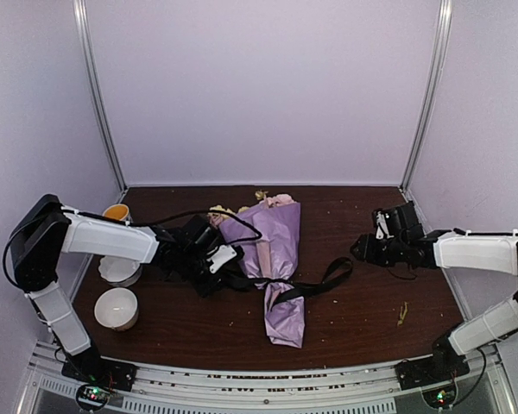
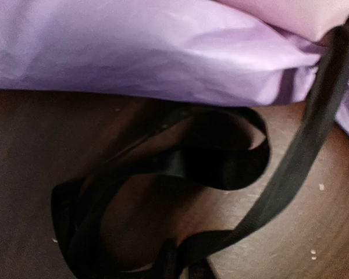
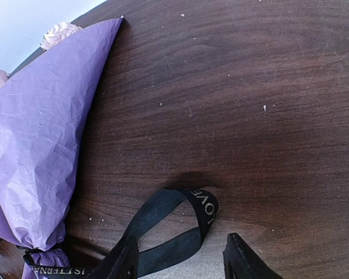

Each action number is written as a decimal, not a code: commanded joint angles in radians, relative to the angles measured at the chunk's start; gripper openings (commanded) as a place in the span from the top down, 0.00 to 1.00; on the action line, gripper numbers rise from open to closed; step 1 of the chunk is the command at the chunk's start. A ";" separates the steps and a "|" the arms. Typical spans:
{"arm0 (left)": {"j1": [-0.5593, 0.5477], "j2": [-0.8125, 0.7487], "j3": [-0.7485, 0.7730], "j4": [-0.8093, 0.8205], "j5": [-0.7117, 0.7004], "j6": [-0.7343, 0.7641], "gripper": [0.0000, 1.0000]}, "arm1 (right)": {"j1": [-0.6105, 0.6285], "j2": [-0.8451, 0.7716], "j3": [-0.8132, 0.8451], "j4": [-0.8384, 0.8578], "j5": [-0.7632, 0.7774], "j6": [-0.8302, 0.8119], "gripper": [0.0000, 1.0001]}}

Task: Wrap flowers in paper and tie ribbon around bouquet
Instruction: Cross the half-tied ribbon over the folded bouquet.

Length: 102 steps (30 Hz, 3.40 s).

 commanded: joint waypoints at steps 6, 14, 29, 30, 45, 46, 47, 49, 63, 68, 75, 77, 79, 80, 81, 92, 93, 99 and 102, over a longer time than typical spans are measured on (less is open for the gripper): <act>-0.027 -0.244 -0.023 0.029 0.250 0.048 1.00 | 0.002 -0.178 0.025 -0.019 -0.017 -0.142 0.50; -0.164 -0.258 0.131 0.081 0.357 0.090 1.00 | 0.171 -0.215 0.011 0.235 -0.393 -0.218 0.51; -0.165 -0.117 0.160 0.312 0.382 0.027 1.00 | 0.400 -0.012 0.061 0.465 -0.559 -0.180 0.51; -0.165 -0.116 0.156 0.322 0.389 0.025 1.00 | 0.405 -0.006 0.062 0.459 -0.551 -0.187 0.52; -0.111 -0.118 0.092 0.486 0.458 -0.080 1.00 | 0.458 0.073 0.067 0.459 -0.408 -0.238 0.49; -0.111 -0.111 0.091 0.498 0.466 -0.090 1.00 | 0.462 0.089 0.069 0.472 -0.402 -0.235 0.49; -0.111 -0.108 0.088 0.509 0.472 -0.098 1.00 | 0.469 0.103 0.072 0.482 -0.396 -0.233 0.49; -0.111 -0.107 0.079 0.535 0.477 -0.109 1.00 | 0.480 0.132 0.076 0.500 -0.381 -0.231 0.49; -0.111 -0.085 0.059 0.595 0.520 -0.140 1.00 | 0.511 0.268 0.073 0.693 -0.305 -0.167 0.55; -0.107 -0.085 0.055 0.618 0.516 -0.152 1.00 | 0.513 0.270 0.051 0.726 -0.350 -0.160 0.92; -0.076 -0.094 0.038 0.590 0.510 -0.150 0.94 | 0.512 0.211 0.002 0.692 -0.370 -0.254 1.00; -0.065 -0.113 0.044 0.509 0.480 -0.098 0.73 | 0.512 0.197 0.008 0.633 -0.379 -0.309 1.00; -0.059 -0.149 0.059 0.398 0.436 -0.006 0.65 | 0.512 0.187 0.020 0.565 -0.389 -0.373 1.00; -0.059 -0.162 0.066 0.343 0.423 0.064 0.61 | 0.512 0.184 0.030 0.523 -0.396 -0.411 1.00; -0.058 -0.172 0.074 0.297 0.427 0.115 0.56 | 0.513 0.182 0.040 0.486 -0.403 -0.451 1.00; -0.053 -0.002 0.212 0.304 0.717 0.239 0.36 | 0.513 0.146 0.099 0.282 -0.415 -0.726 1.00; -0.053 0.010 0.218 0.337 0.737 0.224 0.37 | 0.513 0.145 0.099 0.283 -0.418 -0.732 1.00; -0.059 0.059 0.238 0.402 0.852 0.162 0.56 | 0.512 0.154 0.097 0.295 -0.421 -0.742 1.00; -0.065 0.069 0.239 0.371 0.859 0.179 0.63 | 0.513 0.159 0.104 0.297 -0.424 -0.742 1.00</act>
